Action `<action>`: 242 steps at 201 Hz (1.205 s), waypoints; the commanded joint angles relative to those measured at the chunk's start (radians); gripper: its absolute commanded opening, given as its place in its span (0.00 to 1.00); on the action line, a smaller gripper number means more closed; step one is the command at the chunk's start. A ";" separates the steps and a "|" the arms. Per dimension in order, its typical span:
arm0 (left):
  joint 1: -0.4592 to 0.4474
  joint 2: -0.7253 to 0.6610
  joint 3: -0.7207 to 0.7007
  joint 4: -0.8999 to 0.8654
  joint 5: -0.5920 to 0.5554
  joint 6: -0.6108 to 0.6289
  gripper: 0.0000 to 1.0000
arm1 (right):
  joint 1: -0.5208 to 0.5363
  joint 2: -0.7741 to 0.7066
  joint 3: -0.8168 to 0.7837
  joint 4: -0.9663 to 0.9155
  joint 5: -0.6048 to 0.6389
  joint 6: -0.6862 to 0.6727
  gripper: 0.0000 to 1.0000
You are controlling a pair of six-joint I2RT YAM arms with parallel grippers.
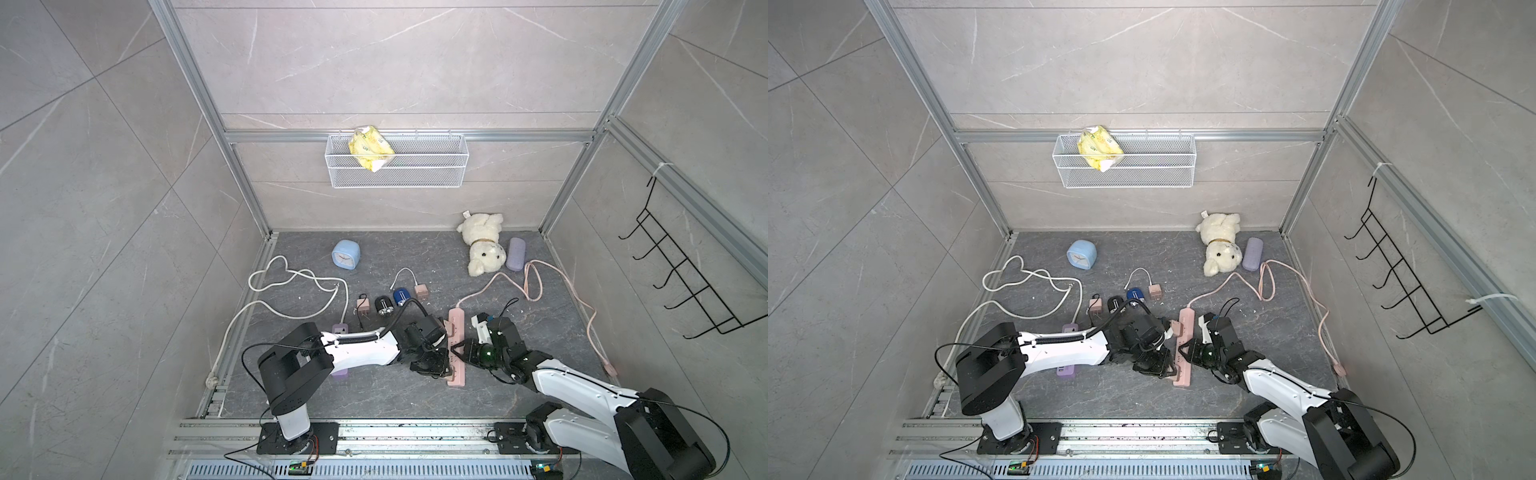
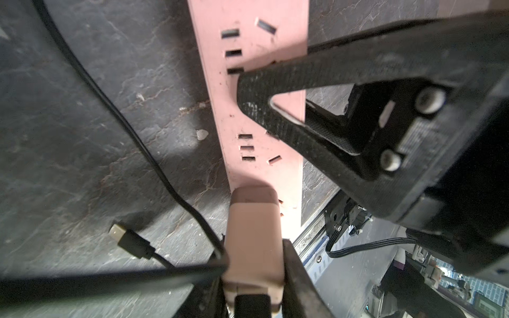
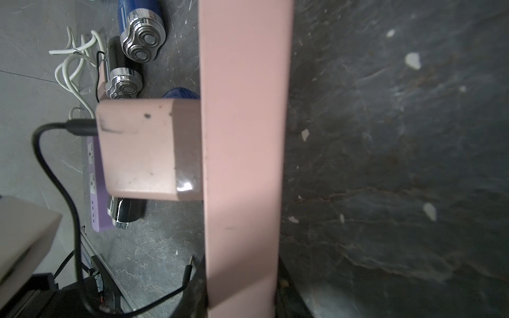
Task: Unplug the electric shaver
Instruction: Remove the plug from the socket.
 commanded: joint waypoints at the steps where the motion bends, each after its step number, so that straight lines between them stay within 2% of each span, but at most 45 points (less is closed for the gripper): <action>1: -0.015 -0.010 -0.005 0.066 0.054 0.021 0.22 | 0.004 -0.004 -0.003 0.070 0.009 -0.009 0.00; 25: -0.016 -0.013 -0.008 0.071 0.062 0.020 0.18 | 0.003 -0.004 -0.002 0.072 0.013 -0.020 0.00; 34: -0.016 -0.012 -0.008 0.071 0.065 0.024 0.08 | 0.003 -0.004 -0.002 0.075 0.015 -0.029 0.00; 39: -0.015 -0.013 -0.009 0.077 0.066 0.025 0.00 | 0.003 -0.003 -0.003 0.077 0.015 -0.036 0.00; 80: -0.016 -0.027 -0.010 0.092 0.079 0.033 0.00 | 0.004 0.005 0.007 0.056 0.034 -0.091 0.00; 115: -0.009 -0.066 0.028 0.023 0.081 0.077 0.00 | 0.004 0.028 0.007 0.036 0.063 -0.123 0.00; 146: 0.005 -0.119 0.048 -0.050 0.063 0.128 0.00 | 0.004 0.053 -0.001 0.047 0.075 -0.127 0.00; 203: 0.046 -0.232 0.009 -0.072 0.070 0.152 0.00 | 0.003 0.087 0.001 0.057 0.065 -0.132 0.00; 242: 0.091 -0.312 0.055 -0.156 0.078 0.199 0.00 | 0.004 0.103 0.016 0.026 0.087 -0.131 0.00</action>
